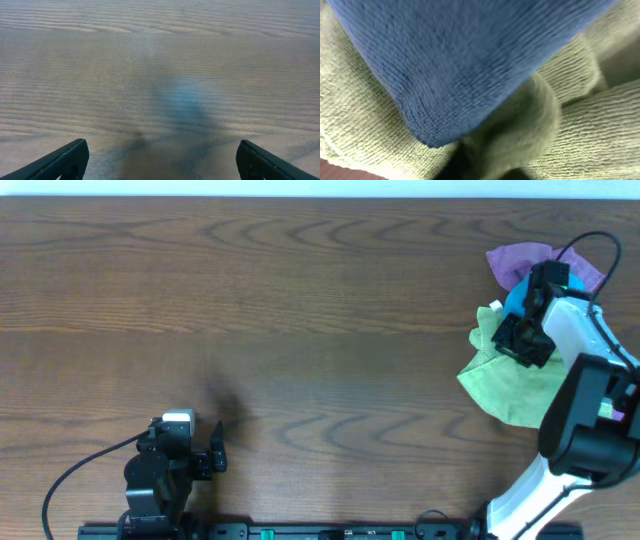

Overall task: Fold the cloth
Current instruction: 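Reach the right gripper to the green towel in the pile and grasp it, then drag the green towel left toward the table center with the right gripper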

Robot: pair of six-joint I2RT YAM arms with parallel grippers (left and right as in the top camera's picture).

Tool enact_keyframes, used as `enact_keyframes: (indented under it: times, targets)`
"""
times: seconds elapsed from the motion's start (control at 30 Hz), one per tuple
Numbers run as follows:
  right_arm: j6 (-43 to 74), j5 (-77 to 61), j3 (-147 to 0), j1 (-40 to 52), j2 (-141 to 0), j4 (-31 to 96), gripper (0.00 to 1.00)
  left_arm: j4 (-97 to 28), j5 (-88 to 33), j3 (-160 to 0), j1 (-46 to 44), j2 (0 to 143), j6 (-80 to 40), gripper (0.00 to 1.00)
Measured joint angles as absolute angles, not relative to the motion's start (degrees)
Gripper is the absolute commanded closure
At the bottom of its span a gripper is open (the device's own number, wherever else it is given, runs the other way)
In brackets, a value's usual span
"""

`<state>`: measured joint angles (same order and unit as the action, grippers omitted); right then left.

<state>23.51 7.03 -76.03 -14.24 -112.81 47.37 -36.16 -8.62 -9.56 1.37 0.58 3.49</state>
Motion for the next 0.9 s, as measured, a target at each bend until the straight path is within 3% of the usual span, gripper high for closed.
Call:
enact_keyframes:
  times: [0.23,0.43,0.9]
  targets:
    - [20.5,5.8,-76.2,-11.4,-104.1,46.1,0.99,-36.2,-8.6,-9.6,1.4,0.6,3.5,0.05]
    - [17.3,4.6,-79.0,-1.2,-89.7,43.7,0.99,-36.2,-8.6,-9.6,1.4,0.6,3.5,0.05]
    - [13.9,-1.3,-79.0,17.8,-94.4,33.6,0.96,-36.2,-8.6,-9.6,1.4,0.6,3.5,0.05]
